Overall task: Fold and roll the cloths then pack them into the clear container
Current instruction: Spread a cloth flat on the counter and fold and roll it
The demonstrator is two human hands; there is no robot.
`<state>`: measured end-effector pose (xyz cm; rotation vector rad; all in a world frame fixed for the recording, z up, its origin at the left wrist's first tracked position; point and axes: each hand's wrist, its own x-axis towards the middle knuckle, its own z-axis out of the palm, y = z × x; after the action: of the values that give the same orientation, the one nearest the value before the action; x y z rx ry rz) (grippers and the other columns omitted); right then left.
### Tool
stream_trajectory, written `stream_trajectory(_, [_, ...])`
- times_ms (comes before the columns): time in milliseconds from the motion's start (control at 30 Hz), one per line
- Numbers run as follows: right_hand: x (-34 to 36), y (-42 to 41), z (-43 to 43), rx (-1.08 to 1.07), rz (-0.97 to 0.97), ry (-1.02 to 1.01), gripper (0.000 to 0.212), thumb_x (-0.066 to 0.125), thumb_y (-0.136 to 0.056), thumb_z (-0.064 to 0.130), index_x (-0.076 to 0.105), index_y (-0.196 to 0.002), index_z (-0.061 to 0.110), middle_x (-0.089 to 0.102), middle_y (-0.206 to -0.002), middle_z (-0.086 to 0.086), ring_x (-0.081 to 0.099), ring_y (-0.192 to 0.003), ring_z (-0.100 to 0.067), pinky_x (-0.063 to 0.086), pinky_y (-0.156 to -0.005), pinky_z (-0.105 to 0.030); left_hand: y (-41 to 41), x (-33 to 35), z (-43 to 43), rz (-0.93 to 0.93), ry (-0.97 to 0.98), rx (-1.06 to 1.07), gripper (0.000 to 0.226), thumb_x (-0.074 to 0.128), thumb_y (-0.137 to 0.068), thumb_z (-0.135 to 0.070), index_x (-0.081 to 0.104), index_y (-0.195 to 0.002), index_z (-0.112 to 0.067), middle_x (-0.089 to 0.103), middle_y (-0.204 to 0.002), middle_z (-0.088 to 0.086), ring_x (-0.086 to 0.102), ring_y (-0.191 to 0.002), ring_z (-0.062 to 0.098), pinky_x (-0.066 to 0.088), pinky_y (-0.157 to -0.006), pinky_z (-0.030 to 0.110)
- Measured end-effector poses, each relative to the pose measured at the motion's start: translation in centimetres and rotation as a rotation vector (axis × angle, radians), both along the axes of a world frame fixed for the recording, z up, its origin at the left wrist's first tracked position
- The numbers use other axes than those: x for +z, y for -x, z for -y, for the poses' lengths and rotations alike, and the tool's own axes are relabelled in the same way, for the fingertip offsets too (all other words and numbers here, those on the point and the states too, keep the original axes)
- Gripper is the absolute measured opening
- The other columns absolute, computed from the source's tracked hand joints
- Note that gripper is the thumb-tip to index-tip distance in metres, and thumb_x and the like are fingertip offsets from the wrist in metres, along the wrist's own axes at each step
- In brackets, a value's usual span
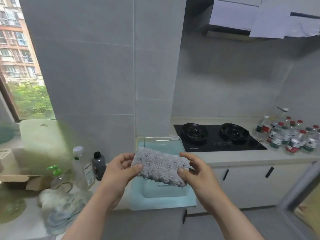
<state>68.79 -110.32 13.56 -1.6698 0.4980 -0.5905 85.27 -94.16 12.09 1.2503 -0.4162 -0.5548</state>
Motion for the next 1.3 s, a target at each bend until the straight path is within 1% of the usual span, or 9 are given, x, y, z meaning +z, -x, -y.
stream_trajectory(167, [-1.0, -3.1, 4.3, 0.066, -0.1, -0.033, 0.052, 0.068, -0.086, 0.001, 0.056, -0.122, 0.037, 0.057, -0.126, 0.005, 0.067, -0.096, -0.009, 0.054, -0.079, -0.024, -4.6, -1.4, 5.9, -0.049, -0.012, 0.015, 0.024, 0.061, -0.087, 0.006, 0.065, -0.108, -0.006, 0.073, -0.098, 0.01, 0.069, -0.082, 0.016, 0.056, -0.078, 0.027])
stream_trajectory(400, [-2.7, -8.6, 12.9, 0.336, -0.292, 0.066, 0.08, 0.066, -0.078, 0.003, 0.038, -0.136, 0.051, 0.062, -0.111, 0.008, 0.066, -0.093, -0.006, 0.053, -0.081, -0.025, -9.9, -2.4, 15.3, -0.023, -0.118, -0.083, 0.019, 0.06, -0.088, 0.004, 0.072, -0.099, -0.006, 0.075, -0.091, 0.012, 0.069, -0.077, 0.015, 0.055, -0.064, 0.022])
stream_trajectory(533, [-3.5, -12.4, 17.7, 0.466, -0.339, 0.072, 0.084, 0.065, -0.077, 0.0, 0.038, -0.134, 0.055, 0.062, -0.112, 0.018, 0.066, -0.091, -0.004, 0.055, -0.074, -0.025, -12.8, -3.8, 20.0, -0.011, -0.233, -0.127, 0.016, 0.061, -0.088, 0.001, 0.07, -0.101, -0.005, 0.074, -0.095, 0.014, 0.069, -0.085, 0.02, 0.055, -0.073, 0.027])
stream_trajectory(633, [-4.6, -15.0, 20.5, 0.5, -0.397, 0.064, 0.082, 0.068, -0.073, 0.009, 0.039, -0.129, 0.062, 0.056, -0.126, 0.018, 0.064, -0.103, -0.014, 0.057, -0.086, -0.037, -14.7, -5.3, 22.9, 0.016, -0.295, -0.075, 0.016, 0.067, -0.086, -0.002, 0.068, -0.102, -0.006, 0.071, -0.102, 0.015, 0.07, -0.09, 0.024, 0.056, -0.079, 0.032])
stream_trajectory(700, [-5.5, -16.6, 21.8, 0.514, -0.432, 0.075, 0.078, 0.068, -0.073, 0.012, 0.04, -0.125, 0.064, 0.05, -0.127, 0.022, 0.061, -0.1, -0.006, 0.055, -0.085, -0.029, -15.7, -6.6, 23.9, 0.022, -0.322, -0.037, 0.018, 0.069, -0.086, -0.005, 0.067, -0.104, -0.007, 0.069, -0.104, 0.014, 0.07, -0.093, 0.025, 0.057, -0.082, 0.034])
stream_trajectory(833, [-8.1, -19.9, 23.3, 0.501, -0.499, 0.018, 0.077, 0.067, -0.071, 0.014, 0.039, -0.124, 0.063, 0.048, -0.125, 0.022, 0.06, -0.086, -0.012, 0.052, -0.07, -0.025, -17.4, -8.6, 23.7, 0.109, -0.451, 0.084, 0.008, 0.065, -0.09, -0.012, 0.069, -0.097, -0.015, 0.069, -0.096, 0.007, 0.068, -0.091, 0.021, 0.057, -0.085, 0.036])
stream_trajectory(1000, [-13.2, -24.9, 23.5, 0.454, -0.653, 0.074, 0.082, 0.067, -0.076, 0.019, 0.027, -0.144, 0.044, 0.044, -0.133, 0.008, 0.056, -0.107, -0.009, 0.046, -0.07, -0.011, -19.8, -11.8, 20.9, 0.227, -0.661, 0.217, 0.015, 0.062, -0.092, -0.014, 0.069, -0.081, -0.021, 0.069, -0.077, 0.003, 0.065, -0.076, 0.024, 0.053, -0.079, 0.043])
stream_trajectory(1167, [-19.6, -31.1, 21.2, 0.401, -0.862, 0.205, 0.084, 0.065, -0.08, 0.024, 0.019, -0.149, 0.035, 0.038, -0.132, -0.009, 0.054, -0.114, -0.029, 0.05, -0.085, -0.03, -21.7, -15.5, 20.3, 0.2, -0.752, 0.079, 0.012, 0.056, -0.095, -0.021, 0.067, -0.1, -0.024, 0.068, -0.099, -0.004, 0.063, -0.091, 0.013, 0.051, -0.09, 0.041])
stream_trajectory(1300, [-23.4, -34.0, 19.5, 0.34, -0.983, 0.459, 0.076, 0.058, -0.081, 0.012, 0.021, -0.144, 0.031, 0.033, -0.129, -0.015, 0.05, -0.11, -0.036, 0.046, -0.085, -0.036, -22.5, -16.6, 21.1, 0.186, -0.726, -0.02, 0.011, 0.055, -0.095, -0.021, 0.063, -0.091, -0.027, 0.065, -0.084, -0.007, 0.059, -0.076, 0.007, 0.05, -0.083, 0.037])
